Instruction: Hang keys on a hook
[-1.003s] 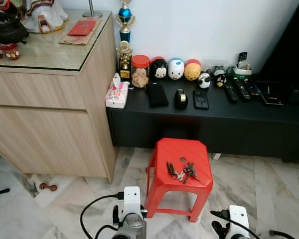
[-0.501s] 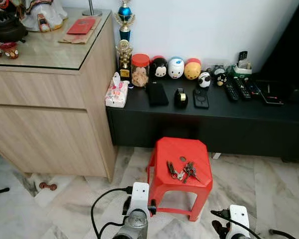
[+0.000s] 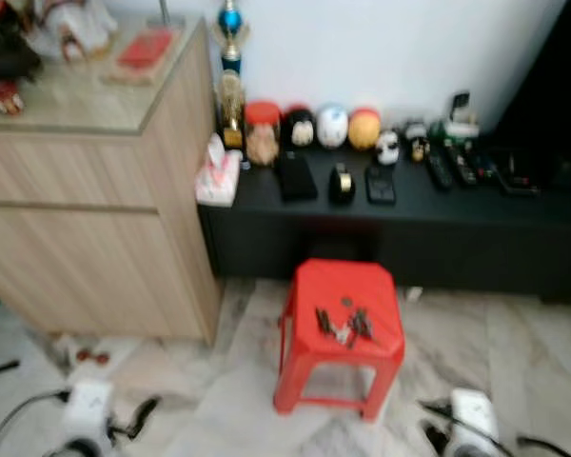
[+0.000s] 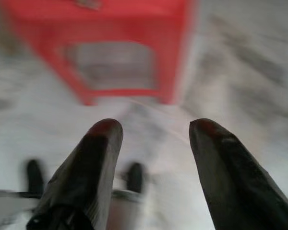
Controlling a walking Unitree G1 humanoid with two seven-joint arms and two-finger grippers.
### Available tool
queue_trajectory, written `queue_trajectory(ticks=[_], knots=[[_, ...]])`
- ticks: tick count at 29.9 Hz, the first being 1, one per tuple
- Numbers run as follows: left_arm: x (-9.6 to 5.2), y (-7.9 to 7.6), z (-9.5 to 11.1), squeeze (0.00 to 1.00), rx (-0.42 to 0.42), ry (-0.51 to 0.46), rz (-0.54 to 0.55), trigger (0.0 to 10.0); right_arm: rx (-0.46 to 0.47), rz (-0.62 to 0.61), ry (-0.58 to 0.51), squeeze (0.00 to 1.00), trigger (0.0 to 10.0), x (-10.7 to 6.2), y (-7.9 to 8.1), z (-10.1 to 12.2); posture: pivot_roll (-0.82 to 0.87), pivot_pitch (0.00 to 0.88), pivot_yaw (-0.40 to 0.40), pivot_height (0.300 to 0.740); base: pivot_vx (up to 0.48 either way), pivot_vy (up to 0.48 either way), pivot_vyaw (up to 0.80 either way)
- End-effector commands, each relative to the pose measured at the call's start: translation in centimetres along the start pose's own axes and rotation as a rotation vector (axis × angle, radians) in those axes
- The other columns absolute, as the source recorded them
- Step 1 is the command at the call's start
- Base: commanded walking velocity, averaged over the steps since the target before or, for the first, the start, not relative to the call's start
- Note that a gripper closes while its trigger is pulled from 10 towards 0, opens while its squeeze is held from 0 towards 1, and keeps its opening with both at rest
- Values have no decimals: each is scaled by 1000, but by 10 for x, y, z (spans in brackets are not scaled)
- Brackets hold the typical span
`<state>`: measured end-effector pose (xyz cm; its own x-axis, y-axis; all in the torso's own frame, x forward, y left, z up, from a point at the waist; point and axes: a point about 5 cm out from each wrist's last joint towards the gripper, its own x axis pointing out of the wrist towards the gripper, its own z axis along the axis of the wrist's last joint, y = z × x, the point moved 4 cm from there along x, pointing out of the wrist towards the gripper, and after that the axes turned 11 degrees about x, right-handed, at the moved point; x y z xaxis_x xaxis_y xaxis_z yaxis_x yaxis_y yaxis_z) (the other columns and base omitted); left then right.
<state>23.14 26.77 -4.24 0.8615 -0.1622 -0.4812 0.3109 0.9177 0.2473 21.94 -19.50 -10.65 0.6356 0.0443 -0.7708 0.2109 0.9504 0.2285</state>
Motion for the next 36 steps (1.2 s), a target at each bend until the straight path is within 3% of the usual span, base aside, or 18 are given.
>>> queue_trajectory(ticks=[1,4,6,9,11,12,16,25,28,31,36], knots=[[-16,25,-13,0,34,62,54,10000,6,-76,11,0,10000,-8,-30,-5,-31,56,-100,740,0,0,0],[-37,50,-29,0,16,126,154,10000,8,-74,10,0,10000,-8,-30,-5,-25,58,-95,740,0,0,0],[-46,55,-40,0,3,175,199,10000,8,-73,9,0,10000,-8,-30,-5,-27,58,-94,740,0,0,0],[-59,43,-68,0,-106,272,259,10000,12,-76,7,0,10000,-8,-29,-5,-32,58,-94,740,0,0,0],[-61,36,-76,0,-137,301,267,10000,12,-75,7,0,10000,-8,-29,-4,-31,58,-95,740,0,0,0],[-64,16,-90,0,-186,355,261,10000,14,-75,6,0,10000,-8,-29,-5,-41,57,-99,740,0,0,0],[-59,-20,-98,0,-235,377,220,10000,19,-82,-1,0,10000,-8,-31,-4,-40,55,-113,740,0,0,0],[-53,-58,-106,0,-314,433,204,10000,7,-86,10,0,10000,-9,-32,-5,-42,54,-112,740,0,0,0],[-46,-62,-99,0,-326,403,196,10000,19,-78,-1,0,10000,-9,-31,-5,-43,52,-109,740,0,0,0],[-40,-57,-94,0,-369,378,232,10000,27,-69,-8,0,10000,-9,-29,-5,-43,43,-106,740,0,0,0],[-40,-57,-95,0,-365,401,234,10000,50,-65,-24,0,10000,-9,-29,-6,-42,31,-102,740,0,0,0]])
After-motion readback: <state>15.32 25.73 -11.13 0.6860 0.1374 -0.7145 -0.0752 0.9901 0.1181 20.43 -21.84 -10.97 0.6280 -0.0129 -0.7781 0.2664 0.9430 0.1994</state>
